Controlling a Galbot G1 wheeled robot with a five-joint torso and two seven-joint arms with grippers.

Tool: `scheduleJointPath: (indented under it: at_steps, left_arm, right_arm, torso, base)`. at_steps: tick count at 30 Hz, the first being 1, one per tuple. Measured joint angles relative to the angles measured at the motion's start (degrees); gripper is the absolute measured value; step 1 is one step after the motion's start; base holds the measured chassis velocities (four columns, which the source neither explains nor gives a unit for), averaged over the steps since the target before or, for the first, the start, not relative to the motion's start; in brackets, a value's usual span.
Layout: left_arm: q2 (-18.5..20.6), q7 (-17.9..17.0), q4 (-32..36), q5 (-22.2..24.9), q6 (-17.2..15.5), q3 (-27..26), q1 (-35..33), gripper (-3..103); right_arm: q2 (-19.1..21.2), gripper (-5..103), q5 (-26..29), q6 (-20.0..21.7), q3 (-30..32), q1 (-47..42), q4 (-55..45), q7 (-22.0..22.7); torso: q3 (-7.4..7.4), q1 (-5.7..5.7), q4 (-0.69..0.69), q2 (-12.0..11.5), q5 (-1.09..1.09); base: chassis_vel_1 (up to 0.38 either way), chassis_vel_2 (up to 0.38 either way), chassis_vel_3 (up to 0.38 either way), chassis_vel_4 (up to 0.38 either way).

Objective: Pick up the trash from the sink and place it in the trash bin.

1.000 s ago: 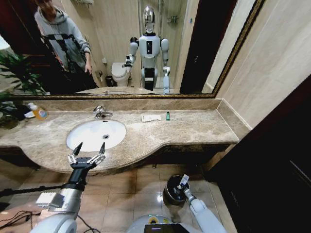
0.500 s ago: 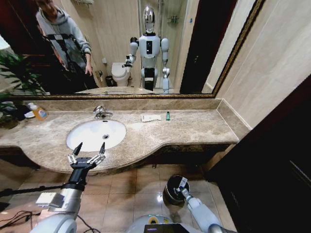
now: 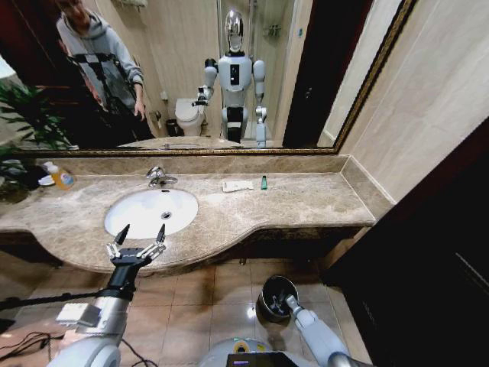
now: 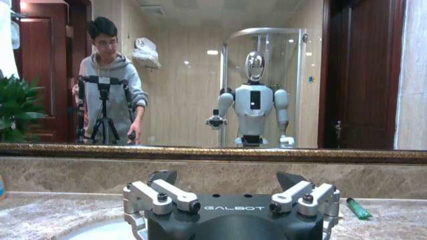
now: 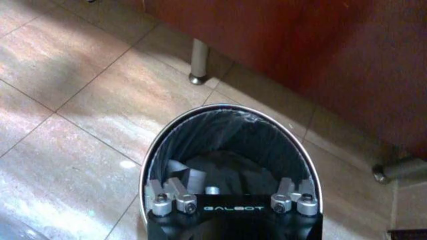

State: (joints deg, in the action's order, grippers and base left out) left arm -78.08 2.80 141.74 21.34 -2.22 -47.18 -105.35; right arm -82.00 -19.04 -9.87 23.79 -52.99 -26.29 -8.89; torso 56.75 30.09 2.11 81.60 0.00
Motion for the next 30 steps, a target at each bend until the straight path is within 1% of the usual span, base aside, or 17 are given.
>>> scheduleJointPath:
  at_steps: [3,5,7,9,10,11,12,13,14,17,18,21,23,24,26,28,30]
  left_arm:
    - [0.0,0.0,0.0,0.0,0.0,0.0,0.0,100]
    - [0.0,0.0,0.0,0.0,0.0,0.0,0.0,100]
    - [0.0,0.0,0.0,0.0,0.0,0.0,0.0,100]
    - [0.0,0.0,0.0,0.0,0.0,0.0,0.0,100]
    - [0.0,0.0,0.0,0.0,0.0,0.0,0.0,100]
    - [0.0,0.0,0.0,0.0,0.0,0.0,0.0,100]
    - [0.0,0.0,0.0,0.0,0.0,0.0,0.0,100]
    - [0.0,0.0,0.0,0.0,0.0,0.0,0.0,100]
    - [0.0,0.0,0.0,0.0,0.0,0.0,0.0,100]
    - [0.0,-0.01,0.0,0.0,0.0,0.0,0.0,100]
    - [0.0,-0.01,0.0,0.0,0.0,0.0,0.0,100]
    - [0.0,0.0,0.0,0.0,0.0,0.0,0.0,100]
    - [0.0,0.0,0.0,0.0,0.0,0.0,0.0,100]
    - [0.0,0.0,0.0,0.0,0.0,0.0,0.0,100]
    - [0.0,0.0,0.0,0.0,0.0,0.0,0.0,100]
    - [0.0,0.0,0.0,0.0,0.0,0.0,0.0,100]
    - [0.0,0.01,-0.01,0.0,0.0,0.0,0.0,100]
  right_arm:
    - [0.4,86,0.12,0.78,0.18,-1.65,-2.62,-0.28]
    - [0.48,86,0.2,1.02,0.26,-2.21,-3.61,-0.31]
    - [0.69,96,0.93,1.96,0.45,-4.02,-7.12,-0.46]
    - [1.19,100,2.88,2.69,0.41,-5.78,-10.78,-1.07]
    - [1.19,100,2.88,2.69,0.41,-5.78,-10.78,-1.07]
    - [1.58,100,3.92,2.96,0.32,-6.76,-12.95,-1.41]
    - [2.49,100,6.12,3.55,0.23,-8.94,-17.65,-2.09]
    - [3.04,100,7.58,3.66,0.18,-10.19,-20.11,-2.55]
    - [3.04,100,7.58,3.66,0.18,-10.19,-20.11,-2.55]
    - [4.92,100,11.59,4.56,1.04,-16.02,-30.36,-3.46]
    - [4.92,100,11.59,4.56,1.04,-16.02,-30.36,-3.46]
    - [5.82,100,15.22,4.54,3.39,-21.89,-40.12,-2.75]
    - [6.04,100,16.46,4.85,5.36,-25.13,-45.5,-1.83]
    - [6.04,100,16.46,4.85,5.36,-25.13,-45.5,-1.83]
    - [6.11,100,19.06,5.76,8.18,-29.73,-53.19,-1.14]
    - [6.1,100,19.64,6.1,8.85,-30.87,-55.22,-1.11]
    - [5.82,100,21.96,7.28,11.6,-35.36,-63.12,-0.86]
  torso:
    - [0.0,0.0,-0.01,0.0,0.0]
    - [0.0,0.0,0.0,0.0,-0.01]
    - [0.0,0.0,0.0,0.0,0.01]
    - [0.0,0.0,0.0,0.0,0.01]
    - [0.0,0.0,0.0,0.0,0.01]
    - [0.0,0.0,0.0,0.0,0.0]
    - [0.0,0.0,0.0,0.0,0.0]
    - [0.0,0.0,0.0,0.0,0.0]
    - [0.0,0.0,0.0,0.0,0.0]
    - [0.0,-0.01,0.0,0.0,0.0]
    - [0.0,-0.01,0.0,0.0,0.0]
    - [0.0,-0.01,0.0,0.0,0.02]
    - [0.0,-0.01,0.0,0.0,-0.01]
    - [0.0,-0.01,0.0,0.0,-0.01]
    - [0.0,-0.01,-0.01,0.0,0.02]
    - [-0.01,-0.01,-0.01,0.0,0.01]
    - [-0.01,-0.01,0.0,0.0,-0.01]
  base:
    - [0.0,0.0,0.0,0.0]
    - [0.0,0.0,0.0,0.0]
    - [0.0,0.0,0.0,0.0]
    - [0.0,0.0,0.0,0.0]
    - [0.0,0.0,0.0,0.0]
    - [0.0,0.0,0.0,0.0]
    - [0.0,0.0,0.0,0.0]
    - [0.0,0.0,0.0,0.0]
    - [0.0,0.0,0.0,0.0]
    - [0.0,0.0,0.0,0.0]
    - [0.0,0.0,0.0,0.0]
    - [0.0,0.0,0.0,0.0]
    - [0.0,0.0,0.0,0.0]
    - [0.0,0.0,0.0,0.0]
    - [0.0,0.0,0.0,0.0]
    - [0.0,0.0,0.0,0.0]
    - [0.0,0.0,0.0,0.0]
